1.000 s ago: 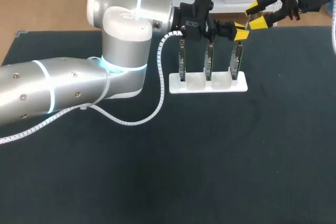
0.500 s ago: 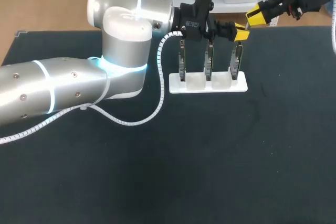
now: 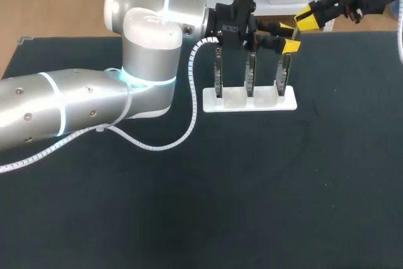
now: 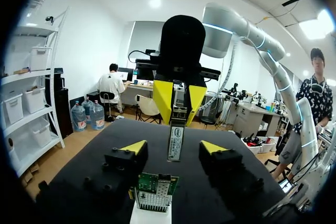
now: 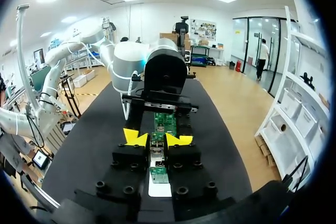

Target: Pick up the optical module with the left hand, and insert it into the network port with the right hand.

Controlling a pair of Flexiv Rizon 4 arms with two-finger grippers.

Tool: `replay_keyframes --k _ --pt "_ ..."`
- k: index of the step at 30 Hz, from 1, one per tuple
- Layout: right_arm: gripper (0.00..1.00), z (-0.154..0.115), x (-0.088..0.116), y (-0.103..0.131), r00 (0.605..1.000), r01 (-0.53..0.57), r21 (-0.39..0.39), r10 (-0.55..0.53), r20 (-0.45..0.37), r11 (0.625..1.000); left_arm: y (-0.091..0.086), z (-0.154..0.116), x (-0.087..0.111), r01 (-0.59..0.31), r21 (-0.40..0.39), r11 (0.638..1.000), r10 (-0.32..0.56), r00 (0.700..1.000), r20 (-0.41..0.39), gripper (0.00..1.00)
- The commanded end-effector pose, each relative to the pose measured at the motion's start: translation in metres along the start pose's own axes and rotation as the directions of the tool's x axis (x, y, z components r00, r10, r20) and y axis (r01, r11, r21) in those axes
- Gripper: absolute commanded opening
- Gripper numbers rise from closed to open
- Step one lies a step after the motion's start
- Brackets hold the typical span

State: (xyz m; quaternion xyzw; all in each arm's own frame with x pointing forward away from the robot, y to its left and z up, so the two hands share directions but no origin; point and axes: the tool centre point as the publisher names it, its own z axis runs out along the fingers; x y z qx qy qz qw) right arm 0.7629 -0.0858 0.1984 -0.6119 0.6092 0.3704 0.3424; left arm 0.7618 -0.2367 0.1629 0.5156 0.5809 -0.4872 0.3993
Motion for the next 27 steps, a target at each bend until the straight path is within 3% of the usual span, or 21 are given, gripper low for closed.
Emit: replay_keyframes --k 1,6,10,19,27 --pt "0.0 0.001 -0.001 0.0 1.0 0.004 0.0 -0.004 0.0 1.0 0.002 0.001 0.0 -0.011 0.017 1.0 0.011 1.0 0.01 1.0" --pt "0.0 0.0 -0.002 -0.001 1.0 0.009 -0.006 -0.009 -0.005 1.0 0.0 0.002 -0.011 -0.082 0.06 0.995 0.082 0.997 0.012 1.0" --pt "0.0 -0.001 -0.003 -0.003 1.0 0.013 -0.007 -0.013 -0.006 1.0 0.0 0.0 -0.018 -0.128 0.066 0.99 0.13 0.991 -0.031 1.0" --pt "0.0 -0.002 -0.002 -0.004 1.0 0.02 -0.008 -0.02 -0.012 1.0 0.001 -0.009 -0.02 -0.138 0.052 0.989 0.142 0.984 -0.103 1.0" --pt "0.0 -0.004 0.0 -0.005 1.0 0.013 -0.005 -0.013 -0.011 1.0 -0.003 -0.023 -0.01 -0.129 0.024 0.991 0.131 0.975 -0.178 1.0"
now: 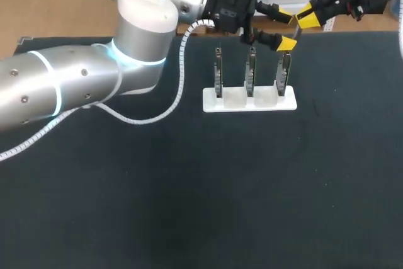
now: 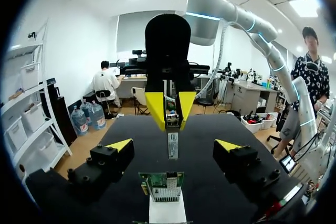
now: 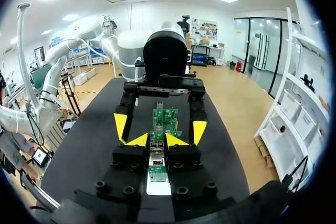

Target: Pick up the optical module with the left hand, and insert it into the network port with the right hand.

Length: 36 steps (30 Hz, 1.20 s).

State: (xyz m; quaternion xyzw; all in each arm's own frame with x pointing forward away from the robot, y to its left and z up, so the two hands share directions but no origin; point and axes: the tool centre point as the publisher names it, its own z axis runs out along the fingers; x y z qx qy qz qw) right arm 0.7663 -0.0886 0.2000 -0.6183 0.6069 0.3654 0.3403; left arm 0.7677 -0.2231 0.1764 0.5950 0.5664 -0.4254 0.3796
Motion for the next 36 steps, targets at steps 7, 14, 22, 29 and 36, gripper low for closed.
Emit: replay_keyframes --k 7,14,22,29,36 --pt "0.0 -0.002 0.0 -0.004 1.0 0.004 -0.006 -0.004 -0.006 1.0 -0.01 -0.016 0.011 -0.006 -0.042 0.999 0.001 0.993 -0.114 1.0" --pt "0.0 -0.002 0.0 -0.005 1.0 0.005 -0.007 -0.005 -0.005 1.0 -0.008 -0.022 0.014 -0.042 -0.054 0.998 0.031 0.983 -0.183 1.0" --pt "0.0 -0.001 0.001 -0.005 1.0 0.001 -0.004 -0.001 -0.001 1.0 -0.009 -0.023 0.02 -0.046 -0.048 0.998 0.034 0.976 -0.215 1.0" --pt "0.0 -0.001 0.001 -0.005 1.0 0.0 -0.005 0.0 0.0 1.0 -0.009 -0.021 0.022 -0.026 -0.05 0.998 0.014 0.974 -0.227 1.0" --pt "0.0 -0.001 0.001 -0.005 1.0 -0.002 -0.005 0.002 0.0 1.0 -0.01 -0.019 0.026 -0.021 -0.049 0.999 0.008 0.966 -0.259 1.0"
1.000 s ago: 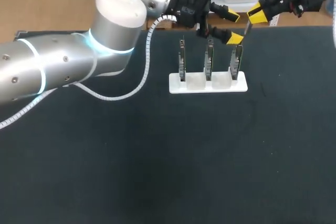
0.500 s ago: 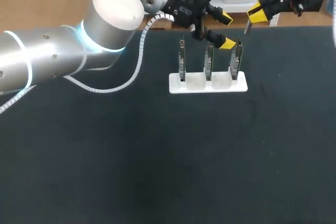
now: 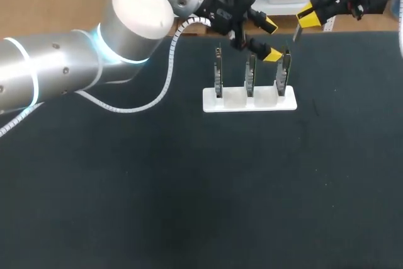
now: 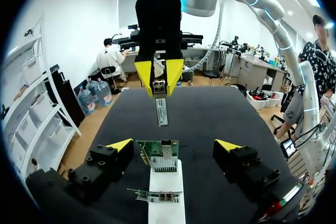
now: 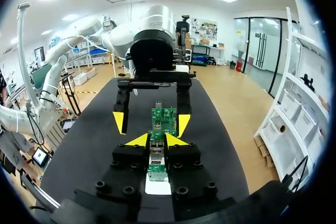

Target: Pick up the optical module with the left hand, and insert it into the network port with the right hand.

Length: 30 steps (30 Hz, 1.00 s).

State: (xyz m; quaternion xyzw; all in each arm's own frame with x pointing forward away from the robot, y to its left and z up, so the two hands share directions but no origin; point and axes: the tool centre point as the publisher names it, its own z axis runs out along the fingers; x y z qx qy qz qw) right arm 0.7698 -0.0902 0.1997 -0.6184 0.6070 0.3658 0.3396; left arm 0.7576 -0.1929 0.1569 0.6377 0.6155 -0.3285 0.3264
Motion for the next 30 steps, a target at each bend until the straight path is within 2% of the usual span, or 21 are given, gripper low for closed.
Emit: replay_keyframes --k 1,15,30 --pt "0.0 0.0 0.001 -0.002 1.0 -0.002 -0.004 0.002 0.0 1.0 0.001 0.002 -0.003 0.004 0.006 1.0 -0.004 1.0 -0.014 1.0" --pt "0.0 -0.001 0.001 0.001 1.0 -0.003 -0.005 0.003 -0.006 1.0 0.002 0.009 -0.001 0.021 0.012 1.0 -0.021 0.998 -0.053 1.0" --pt "0.0 -0.002 0.001 0.003 1.0 -0.004 -0.004 0.003 -0.016 1.0 0.004 0.01 -0.002 0.021 0.006 1.0 -0.021 0.998 -0.061 1.0"
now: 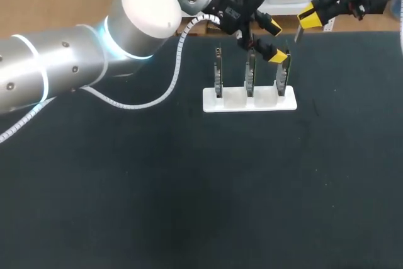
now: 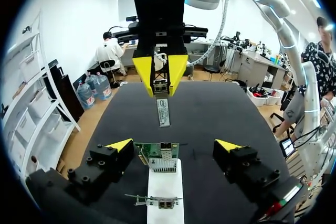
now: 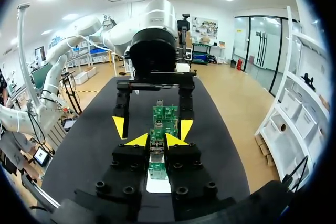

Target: Pick up the optical module with the left hand, and insert it into the network port with the right hand.

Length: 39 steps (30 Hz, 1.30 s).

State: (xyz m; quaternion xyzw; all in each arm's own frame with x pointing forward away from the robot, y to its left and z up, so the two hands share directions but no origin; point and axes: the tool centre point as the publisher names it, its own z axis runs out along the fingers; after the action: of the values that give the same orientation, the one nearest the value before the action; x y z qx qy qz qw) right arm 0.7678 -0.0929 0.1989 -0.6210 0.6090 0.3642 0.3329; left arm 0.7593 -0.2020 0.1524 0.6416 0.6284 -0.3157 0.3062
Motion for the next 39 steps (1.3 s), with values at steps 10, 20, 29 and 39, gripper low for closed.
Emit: replay_keyframes --k 10,20,29,39 --pt "0.0 -0.0008 -0.002 -0.0009 1.0 0.002 -0.002 -0.002 -0.007 1.0 0.0005 -0.0007 0.004 0.02 -0.001 1.0 -0.02 1.0 -0.007 1.0" --pt "0.0 -0.0001 -0.0013 -0.0017 1.0 -0.002 -0.004 0.002 -0.008 1.0 -0.0022 0.0013 0.0065 0.037 0.003 0.999 -0.037 0.999 0.003 1.0" --pt "0.0 0.0002 -0.001 -0.0017 1.0 -0.003 -0.003 0.003 -0.008 1.0 -0.0021 0.0011 0.0068 0.033 0.009 0.999 -0.033 0.999 0.006 1.0" --pt "0.0 -0.0002 -0.0011 -0.0011 0.999 0.013 0.005 -0.013 -0.036 1.0 -0.0021 0.0011 0.0068 0.033 0.009 0.999 -0.033 0.999 0.006 1.0"
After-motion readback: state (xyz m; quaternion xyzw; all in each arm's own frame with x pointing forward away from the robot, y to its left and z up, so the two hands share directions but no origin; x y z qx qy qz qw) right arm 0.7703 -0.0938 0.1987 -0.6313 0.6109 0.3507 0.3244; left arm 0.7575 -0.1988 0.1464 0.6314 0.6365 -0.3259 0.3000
